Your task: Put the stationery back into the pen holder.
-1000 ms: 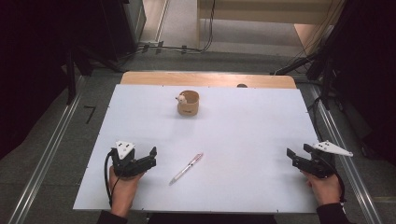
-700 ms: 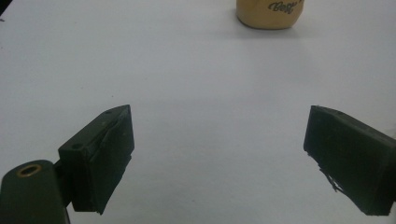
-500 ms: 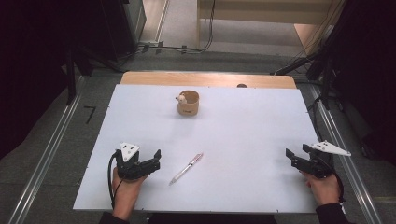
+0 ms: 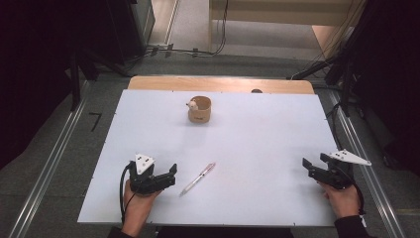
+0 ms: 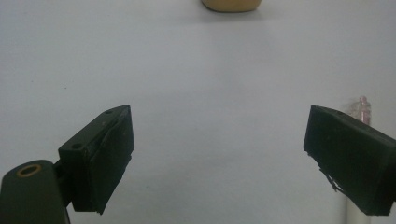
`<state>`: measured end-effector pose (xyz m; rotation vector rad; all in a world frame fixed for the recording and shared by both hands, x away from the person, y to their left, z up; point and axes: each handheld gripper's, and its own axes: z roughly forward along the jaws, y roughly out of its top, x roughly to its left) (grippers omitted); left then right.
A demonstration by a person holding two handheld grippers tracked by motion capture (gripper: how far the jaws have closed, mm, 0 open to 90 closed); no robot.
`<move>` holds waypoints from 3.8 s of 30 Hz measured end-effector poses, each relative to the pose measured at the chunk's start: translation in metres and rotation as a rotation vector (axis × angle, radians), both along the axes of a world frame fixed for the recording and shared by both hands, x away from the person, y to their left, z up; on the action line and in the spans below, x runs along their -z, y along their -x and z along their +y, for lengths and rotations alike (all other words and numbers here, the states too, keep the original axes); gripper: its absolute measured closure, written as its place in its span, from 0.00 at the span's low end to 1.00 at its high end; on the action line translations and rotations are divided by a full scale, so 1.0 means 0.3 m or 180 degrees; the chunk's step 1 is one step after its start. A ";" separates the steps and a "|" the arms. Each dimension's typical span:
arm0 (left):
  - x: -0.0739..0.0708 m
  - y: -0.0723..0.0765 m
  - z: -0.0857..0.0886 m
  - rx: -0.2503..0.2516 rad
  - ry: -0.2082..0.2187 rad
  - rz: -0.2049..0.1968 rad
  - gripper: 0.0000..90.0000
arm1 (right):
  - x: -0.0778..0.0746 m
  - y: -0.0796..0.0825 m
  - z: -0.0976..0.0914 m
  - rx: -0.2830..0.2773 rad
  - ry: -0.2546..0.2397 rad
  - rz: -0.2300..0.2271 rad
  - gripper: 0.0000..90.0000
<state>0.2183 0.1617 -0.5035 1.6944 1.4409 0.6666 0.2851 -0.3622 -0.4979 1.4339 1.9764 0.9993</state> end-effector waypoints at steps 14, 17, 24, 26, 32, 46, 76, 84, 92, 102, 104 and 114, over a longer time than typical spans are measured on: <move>0.005 0.013 -0.040 0.0251 -0.0045 0.0099 0.11 | 0.001 0.000 0.003 -0.0010 0.0010 0.0004 0.28; 0.008 0.016 -0.052 0.0314 -0.0078 0.0126 0.11 | 0.001 0.000 0.004 -0.0009 0.0010 0.0009 0.28; 0.012 0.023 -0.072 0.0443 -0.0110 0.0171 0.11 | 0.003 -0.001 0.006 -0.0015 0.0027 0.0025 0.28; 0.013 0.024 -0.077 0.0476 -0.0122 0.0182 0.11 | 0.004 -0.001 0.006 -0.0020 0.0032 0.0022 0.28; 0.018 0.026 -0.089 0.0576 -0.0158 0.0216 0.14 | 0.002 0.000 0.005 -0.0017 0.0034 0.0022 0.28; 0.040 0.025 -0.124 0.0821 -0.0280 0.0407 0.17 | 0.002 0.000 0.007 -0.0026 0.0041 0.0020 0.28; 0.041 0.040 -0.147 0.1202 -0.0473 0.0607 0.61 | 0.003 0.000 0.008 -0.0026 0.0061 0.0019 0.28; 0.040 0.057 -0.157 0.1251 -0.0562 0.0614 0.75 | 0.003 0.000 0.008 -0.0021 0.0051 0.0033 0.28; 0.046 0.069 -0.164 0.1233 -0.0601 0.0565 0.78 | 0.004 0.000 0.011 -0.0027 0.0059 0.0044 0.28; 0.054 0.083 -0.170 0.1220 -0.0574 0.0478 0.87 | 0.007 -0.001 0.017 -0.0030 0.0053 0.0059 0.28; 0.054 0.084 -0.168 0.1211 -0.0559 0.0465 0.90 | 0.006 -0.001 0.018 -0.0024 0.0049 0.0057 0.28; 0.032 0.085 -0.160 0.1202 -0.0383 0.0348 0.90 | 0.006 -0.002 0.011 -0.0025 0.0050 0.0050 0.28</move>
